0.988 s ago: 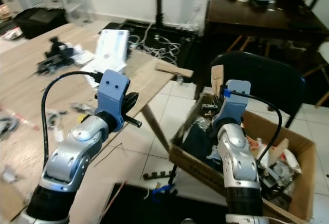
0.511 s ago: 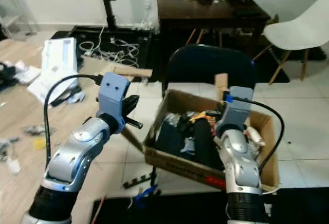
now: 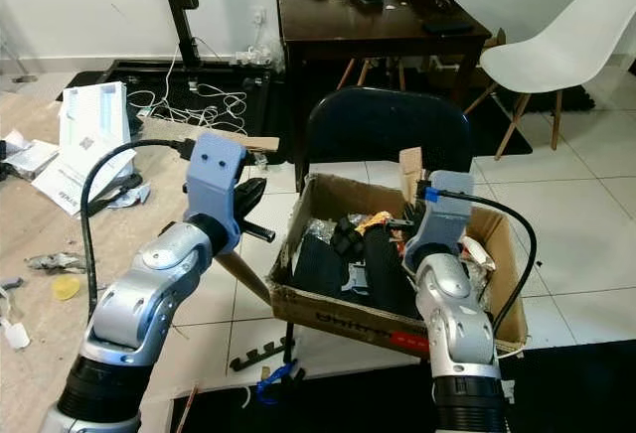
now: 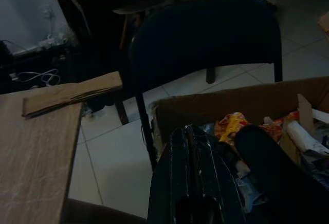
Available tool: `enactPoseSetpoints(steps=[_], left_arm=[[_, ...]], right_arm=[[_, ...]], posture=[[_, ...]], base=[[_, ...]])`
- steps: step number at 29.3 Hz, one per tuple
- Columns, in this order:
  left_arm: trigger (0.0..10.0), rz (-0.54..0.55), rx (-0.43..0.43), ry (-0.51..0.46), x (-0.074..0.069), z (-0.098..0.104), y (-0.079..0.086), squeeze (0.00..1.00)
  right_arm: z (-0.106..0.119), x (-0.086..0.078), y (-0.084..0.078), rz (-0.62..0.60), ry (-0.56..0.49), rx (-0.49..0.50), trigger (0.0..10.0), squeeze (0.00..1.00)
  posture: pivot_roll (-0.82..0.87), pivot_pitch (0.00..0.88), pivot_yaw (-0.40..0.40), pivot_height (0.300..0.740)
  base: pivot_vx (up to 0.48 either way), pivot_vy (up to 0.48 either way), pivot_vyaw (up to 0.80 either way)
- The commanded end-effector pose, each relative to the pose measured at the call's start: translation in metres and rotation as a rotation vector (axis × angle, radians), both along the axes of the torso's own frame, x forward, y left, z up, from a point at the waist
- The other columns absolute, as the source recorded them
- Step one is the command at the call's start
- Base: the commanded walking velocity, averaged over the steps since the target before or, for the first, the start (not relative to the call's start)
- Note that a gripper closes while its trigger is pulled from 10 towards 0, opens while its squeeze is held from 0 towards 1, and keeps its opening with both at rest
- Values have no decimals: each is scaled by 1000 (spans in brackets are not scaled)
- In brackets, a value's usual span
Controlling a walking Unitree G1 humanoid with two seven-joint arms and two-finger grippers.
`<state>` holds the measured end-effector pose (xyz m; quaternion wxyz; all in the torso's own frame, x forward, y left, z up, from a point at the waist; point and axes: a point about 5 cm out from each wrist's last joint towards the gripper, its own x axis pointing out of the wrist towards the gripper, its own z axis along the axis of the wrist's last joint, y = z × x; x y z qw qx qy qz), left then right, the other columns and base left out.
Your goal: Picking trash to rubbish bin
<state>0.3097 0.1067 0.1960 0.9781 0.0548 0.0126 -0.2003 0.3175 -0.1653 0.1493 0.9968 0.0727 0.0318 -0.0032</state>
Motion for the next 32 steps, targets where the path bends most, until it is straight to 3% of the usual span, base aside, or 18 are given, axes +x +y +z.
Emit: enactPoseSetpoints(steps=[1, 12, 26, 32], left_arm=[[10000, 3, -9, 22, 0, -3, 1, 0], [10000, -43, -8, 16, -2, -2, -5, 0], [10000, -72, 43, -9, -5, -4, -10, 0], [10000, -78, 12, -2, -3, -2, -7, 0]], right_arm=[[-2, -2, -2, -4, 15, 5, 10000, 0], [-13, -3, -3, 11, 59, -29, 10000, 0], [-20, -4, -6, 9, 87, -40, 10000, 0], [-21, -3, -7, 6, 92, -43, 10000, 0]], posture=[[172, 87, 10, 740], [170, 96, 14, 740], [172, 113, 14, 740], [172, 118, 15, 740]], base=[[0, 0, 0], [302, 0, 0], [0, 0, 0], [114, 0, 0]])
